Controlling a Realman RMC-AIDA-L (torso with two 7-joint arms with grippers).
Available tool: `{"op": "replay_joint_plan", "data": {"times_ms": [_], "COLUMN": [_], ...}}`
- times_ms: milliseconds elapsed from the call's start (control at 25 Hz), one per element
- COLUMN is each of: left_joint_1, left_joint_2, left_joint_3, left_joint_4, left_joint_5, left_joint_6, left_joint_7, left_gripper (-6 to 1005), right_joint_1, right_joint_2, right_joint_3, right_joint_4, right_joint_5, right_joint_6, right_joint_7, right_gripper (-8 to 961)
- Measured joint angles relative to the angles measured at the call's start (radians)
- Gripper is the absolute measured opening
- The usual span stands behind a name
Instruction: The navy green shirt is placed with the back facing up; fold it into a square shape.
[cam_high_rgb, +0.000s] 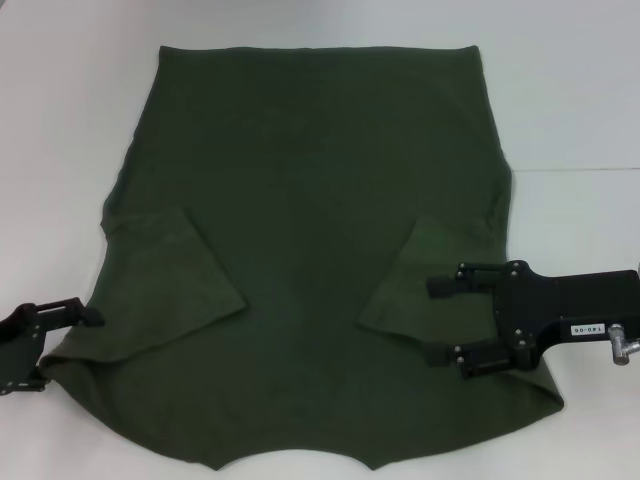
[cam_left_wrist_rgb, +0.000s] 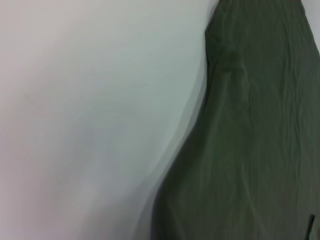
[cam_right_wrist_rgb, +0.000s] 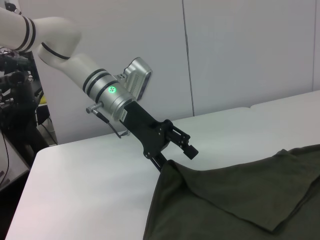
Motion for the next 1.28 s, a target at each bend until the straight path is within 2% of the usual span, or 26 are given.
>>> {"op": "replay_joint_plan", "data": {"times_ms": [80, 320, 520, 840, 1040, 1280], "left_joint_1": [0.0, 0.002, 0.002, 0.002, 0.004, 0.005], "left_joint_2": [0.0, -0.001, -0.002, -0.004, -0.007, -0.007], "left_joint_3": [0.003, -0.002, -0.002, -0.001, 0.005, 0.004], "left_joint_4": [0.0, 0.001, -0.001, -0.002, -0.002, 0.0], "left_joint_5": [0.007, 0.017, 0.014, 0.012, 0.018, 0.019], "left_joint_6": [-0.003, -0.02, -0.035, -0.042, -0.074, -0.077], "left_joint_7": [-0.006, -0.01, -0.01, -0.01, -0.021, -0.021], "left_gripper": [907, 828, 612, 423, 416, 226], "right_joint_1": [0.0, 0.001, 0.001, 0.001, 0.001, 0.001], "right_joint_2": [0.001, 0.001, 0.001, 0.002, 0.004, 0.004], "right_joint_3": [0.0, -0.002, -0.002, 0.0, 0.0, 0.0], "right_joint_4": [0.0, 0.0, 0.0, 0.0, 0.0, 0.0], "right_joint_5": [0.001, 0.001, 0.001, 0.001, 0.001, 0.0], "right_joint_6": [0.0, 0.002, 0.002, 0.002, 0.002, 0.003], "right_joint_7": [0.0, 0.0, 0.0, 0.0, 0.0, 0.0], "right_gripper": [925, 925, 925, 924, 924, 924]}}
